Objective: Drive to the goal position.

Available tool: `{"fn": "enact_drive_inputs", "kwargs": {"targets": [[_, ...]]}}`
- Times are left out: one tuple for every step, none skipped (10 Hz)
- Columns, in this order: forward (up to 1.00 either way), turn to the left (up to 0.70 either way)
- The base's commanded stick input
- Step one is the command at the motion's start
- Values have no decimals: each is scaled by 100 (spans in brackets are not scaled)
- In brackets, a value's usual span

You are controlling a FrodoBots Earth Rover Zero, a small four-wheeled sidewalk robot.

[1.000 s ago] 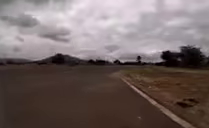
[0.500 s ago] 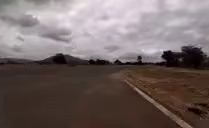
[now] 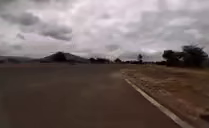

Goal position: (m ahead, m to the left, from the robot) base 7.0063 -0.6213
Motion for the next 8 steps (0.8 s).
{"fn": "enact_drive_inputs", "kwargs": {"targets": [[50, 0], [50, 0], [50, 0], [50, 0], [50, 0], [50, 0], [50, 0], [50, 0]]}}
